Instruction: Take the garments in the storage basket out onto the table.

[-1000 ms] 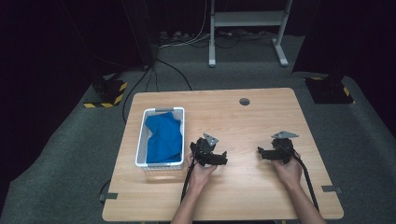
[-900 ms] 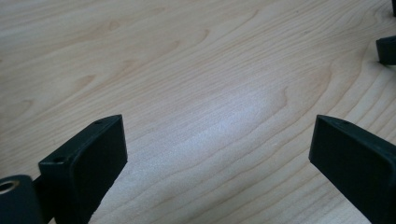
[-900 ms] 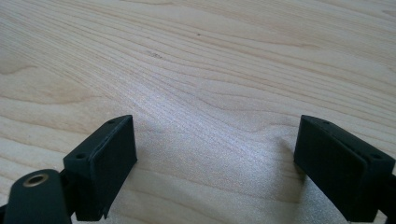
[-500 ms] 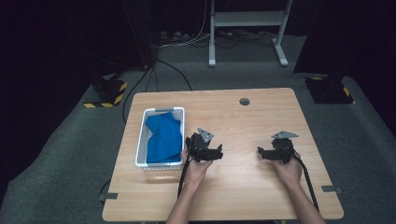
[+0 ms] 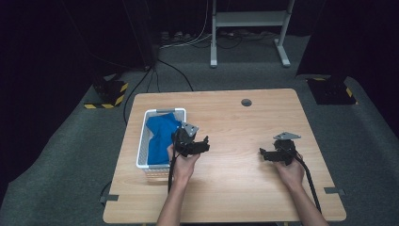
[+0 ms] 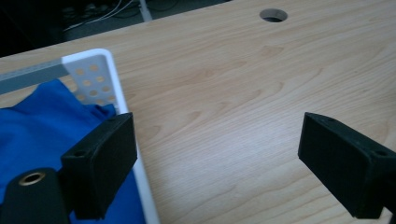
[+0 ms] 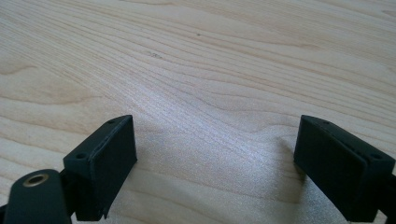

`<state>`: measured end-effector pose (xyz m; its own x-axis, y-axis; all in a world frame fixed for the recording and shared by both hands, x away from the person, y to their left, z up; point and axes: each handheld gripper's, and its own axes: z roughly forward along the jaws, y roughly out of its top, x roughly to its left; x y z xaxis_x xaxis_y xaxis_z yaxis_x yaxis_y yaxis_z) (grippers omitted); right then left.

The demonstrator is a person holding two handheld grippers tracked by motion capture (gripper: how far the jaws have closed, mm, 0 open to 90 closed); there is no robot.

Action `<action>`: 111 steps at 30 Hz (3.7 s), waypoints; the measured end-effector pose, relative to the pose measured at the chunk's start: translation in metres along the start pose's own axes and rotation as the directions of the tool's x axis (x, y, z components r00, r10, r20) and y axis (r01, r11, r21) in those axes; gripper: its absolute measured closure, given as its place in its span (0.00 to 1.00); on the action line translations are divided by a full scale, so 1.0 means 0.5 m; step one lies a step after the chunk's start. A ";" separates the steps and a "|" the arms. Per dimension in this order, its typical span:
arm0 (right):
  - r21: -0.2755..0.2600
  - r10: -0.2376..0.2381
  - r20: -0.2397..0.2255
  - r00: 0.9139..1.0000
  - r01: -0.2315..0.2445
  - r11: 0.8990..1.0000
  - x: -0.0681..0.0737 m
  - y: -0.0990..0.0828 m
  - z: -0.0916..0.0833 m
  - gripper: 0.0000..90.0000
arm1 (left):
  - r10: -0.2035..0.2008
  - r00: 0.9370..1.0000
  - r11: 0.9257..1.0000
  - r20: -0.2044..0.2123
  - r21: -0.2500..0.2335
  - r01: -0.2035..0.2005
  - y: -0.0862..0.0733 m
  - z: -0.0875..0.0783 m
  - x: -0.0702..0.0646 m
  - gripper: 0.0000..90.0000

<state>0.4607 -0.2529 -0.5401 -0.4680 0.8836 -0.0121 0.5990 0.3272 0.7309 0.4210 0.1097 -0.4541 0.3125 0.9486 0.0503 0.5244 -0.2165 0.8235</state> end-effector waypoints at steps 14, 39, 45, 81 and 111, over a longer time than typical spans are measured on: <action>0.000 0.001 -0.001 1.000 -0.001 1.000 0.000 0.000 0.000 0.14 | -0.049 0.993 0.998 -0.108 0.020 0.052 -0.003 -0.003 0.076 0.16; 0.000 0.001 0.000 1.000 -0.001 1.000 0.000 0.000 0.000 0.14 | -0.095 0.974 0.982 -0.204 0.139 0.125 -0.003 0.058 0.154 0.17; -0.001 -0.001 0.000 1.000 0.001 1.000 0.000 0.000 0.000 0.14 | -0.104 0.969 0.973 -0.222 0.181 0.146 -0.010 0.081 0.162 0.17; 0.000 0.002 -0.001 1.000 -0.002 1.000 0.001 0.000 0.000 0.14 | -0.217 0.962 0.886 -0.164 0.380 0.265 -0.024 0.140 0.193 0.76; 0.001 0.000 -0.002 1.000 0.000 1.000 0.001 0.000 0.000 0.14 | -0.293 0.956 0.950 -0.024 0.106 0.294 0.006 0.047 0.208 0.98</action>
<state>0.4607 -0.2524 -0.5401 -0.4692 0.8830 -0.0108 0.5994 0.3274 0.7304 0.4740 0.2022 -0.4596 0.1255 0.9757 -0.1795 0.6740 0.0489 0.7371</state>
